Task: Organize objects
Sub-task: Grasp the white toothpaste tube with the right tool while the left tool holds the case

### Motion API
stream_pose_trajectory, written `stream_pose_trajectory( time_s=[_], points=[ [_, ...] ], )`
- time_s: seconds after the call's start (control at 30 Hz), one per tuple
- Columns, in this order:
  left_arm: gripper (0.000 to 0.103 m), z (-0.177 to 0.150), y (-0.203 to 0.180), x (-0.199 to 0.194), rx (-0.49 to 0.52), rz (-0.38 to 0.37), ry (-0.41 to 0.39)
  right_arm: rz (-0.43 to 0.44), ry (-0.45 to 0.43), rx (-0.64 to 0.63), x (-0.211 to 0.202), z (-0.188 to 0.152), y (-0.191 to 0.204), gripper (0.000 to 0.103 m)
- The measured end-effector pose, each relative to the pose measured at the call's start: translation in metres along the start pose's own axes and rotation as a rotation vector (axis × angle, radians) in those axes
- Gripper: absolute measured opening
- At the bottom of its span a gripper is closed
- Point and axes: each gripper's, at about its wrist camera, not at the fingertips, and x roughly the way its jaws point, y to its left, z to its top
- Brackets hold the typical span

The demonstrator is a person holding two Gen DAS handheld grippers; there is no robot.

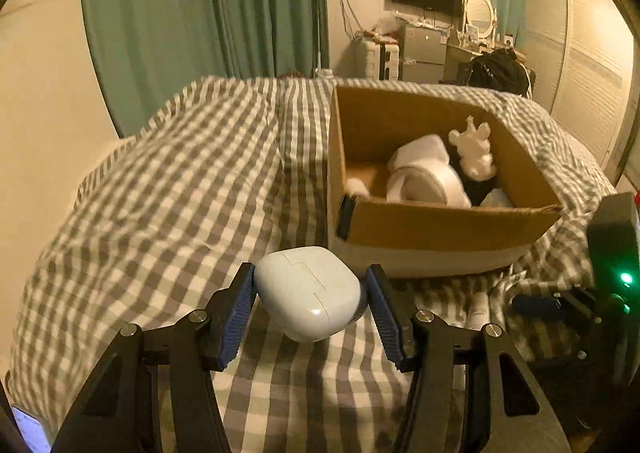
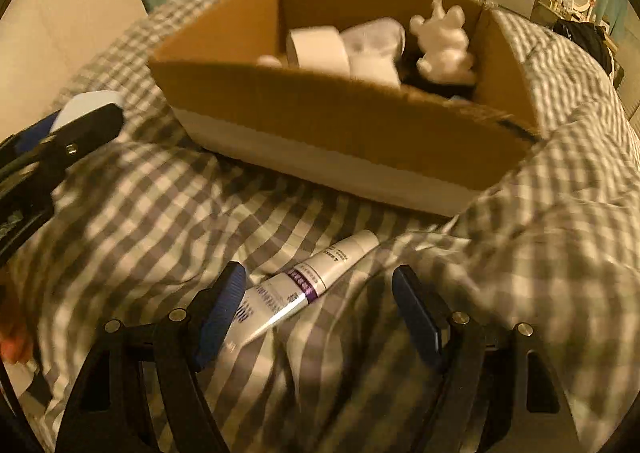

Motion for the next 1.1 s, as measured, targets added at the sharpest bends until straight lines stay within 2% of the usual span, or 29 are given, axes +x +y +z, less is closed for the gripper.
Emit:
stream_pose_trajectory(
  time_s=[0.27,0.4,0.57,0.63,0.73,0.8,0.93,1.1],
  points=[
    [0.057,-0.009,0.012,0.01,-0.048,-0.059,0.03,-0.074,0.054,0.019,0.031,0.004,0.001,0.075],
    [0.057,-0.011,0.016,0.006,-0.074,-0.071,0.012,-0.085,0.084,0.005,0.04,0.005,0.006,0.074],
    [0.057,-0.012,0.019,-0.001,-0.082,-0.067,0.005,-0.072,0.055,-0.024,0.029,0.0,0.012,0.054],
    [0.057,-0.012,0.019,-0.003,-0.079,-0.06,0.002,-0.066,0.033,-0.017,0.021,-0.001,0.011,0.042],
    [0.057,-0.013,0.017,-0.005,-0.07,-0.048,0.001,-0.047,0.002,0.0,0.01,-0.003,0.006,0.028],
    [0.057,-0.014,0.016,-0.005,-0.063,-0.044,0.003,-0.035,-0.008,0.0,0.004,-0.005,0.005,0.024],
    [0.057,-0.015,0.014,-0.004,-0.053,-0.034,0.01,-0.044,0.007,-0.017,-0.001,-0.011,0.009,0.024],
    [0.057,-0.015,0.013,0.001,-0.051,-0.038,0.021,0.0,0.061,0.087,0.004,-0.01,-0.003,0.029]
  ],
)
